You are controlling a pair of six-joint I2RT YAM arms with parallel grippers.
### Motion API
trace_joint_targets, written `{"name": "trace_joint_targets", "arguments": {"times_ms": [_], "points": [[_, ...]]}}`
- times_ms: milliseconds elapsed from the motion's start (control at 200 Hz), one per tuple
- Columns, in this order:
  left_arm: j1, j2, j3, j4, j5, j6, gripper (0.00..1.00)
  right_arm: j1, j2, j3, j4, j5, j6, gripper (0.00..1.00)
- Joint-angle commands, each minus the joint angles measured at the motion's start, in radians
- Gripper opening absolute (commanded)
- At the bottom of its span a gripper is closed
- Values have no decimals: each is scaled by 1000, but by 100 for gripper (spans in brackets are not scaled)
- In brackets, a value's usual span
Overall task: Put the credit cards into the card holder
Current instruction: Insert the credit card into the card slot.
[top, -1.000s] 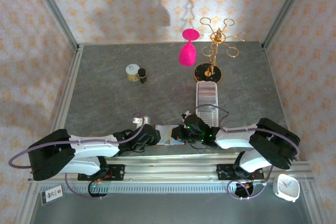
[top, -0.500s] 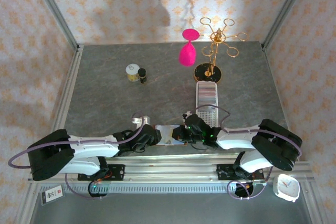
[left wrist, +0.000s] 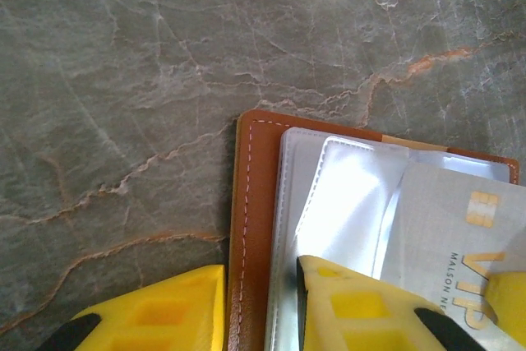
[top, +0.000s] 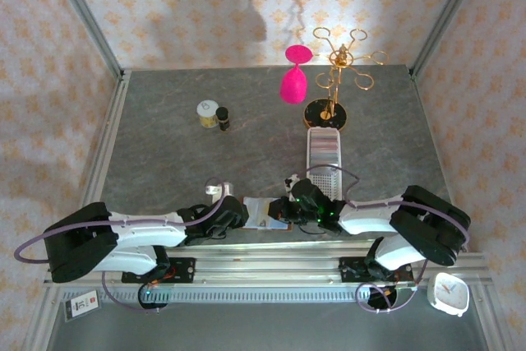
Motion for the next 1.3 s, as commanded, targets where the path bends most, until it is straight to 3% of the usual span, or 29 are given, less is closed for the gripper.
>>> {"name": "trace_joint_targets", "arguments": {"times_ms": [0, 566, 876, 1291], "points": [[5, 39, -27, -43, -43, 3, 27, -6, 22, -22, 49, -39, 0, 0], [6, 46, -36, -36, -41, -5, 27, -29, -37, 12, -204, 9, -56, 0], [6, 68, -31, -31, -29, -2, 27, -38, 19, 9, -98, -92, -88, 0], [5, 81, -29, -30, -20, 3, 32, -55, 34, 2, -11, -87, -102, 0]]}}
